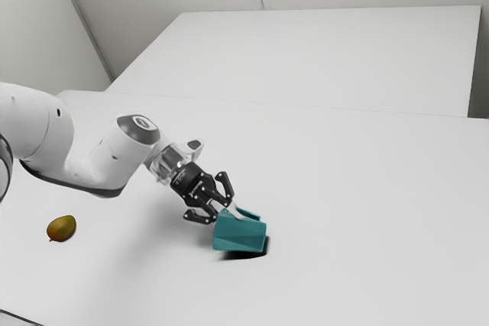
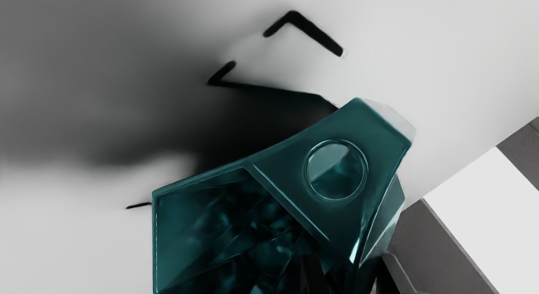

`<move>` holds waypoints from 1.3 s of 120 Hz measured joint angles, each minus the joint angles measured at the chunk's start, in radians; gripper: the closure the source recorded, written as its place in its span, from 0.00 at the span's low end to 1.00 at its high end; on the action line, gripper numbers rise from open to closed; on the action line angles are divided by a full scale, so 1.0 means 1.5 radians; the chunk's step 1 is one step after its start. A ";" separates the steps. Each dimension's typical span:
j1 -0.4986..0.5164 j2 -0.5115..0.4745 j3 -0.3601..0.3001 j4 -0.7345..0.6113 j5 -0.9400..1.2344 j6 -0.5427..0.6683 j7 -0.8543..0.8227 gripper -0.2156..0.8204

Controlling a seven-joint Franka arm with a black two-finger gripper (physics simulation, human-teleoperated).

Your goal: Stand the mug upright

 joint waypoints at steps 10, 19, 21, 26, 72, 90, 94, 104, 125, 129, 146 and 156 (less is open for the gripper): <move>-0.001 -0.009 -0.001 0.012 0.012 -0.001 -0.004 0.89; -0.002 -0.015 -0.002 0.018 0.020 -0.002 -0.008 0.92; -0.002 -0.015 -0.003 0.018 0.022 -0.002 -0.009 0.93; -0.002 -0.016 -0.003 0.019 0.025 -0.003 -0.011 0.93; -0.005 -0.062 -0.027 0.089 0.271 0.039 -0.036 0.96; -0.007 -0.068 -0.031 0.128 0.438 0.073 -0.042 0.97; -0.007 -0.069 -0.035 0.131 0.472 0.081 -0.043 0.97; -0.013 -0.069 -0.038 0.139 0.541 0.101 -0.044 0.97; -0.013 -0.065 -0.047 0.142 0.629 0.146 -0.041 0.97; -0.014 -0.064 -0.047 0.142 0.640 0.154 -0.040 0.97; -0.014 -0.053 -0.048 0.141 0.669 0.181 -0.037 0.97; -0.013 -0.044 -0.048 0.138 0.674 0.190 -0.035 0.97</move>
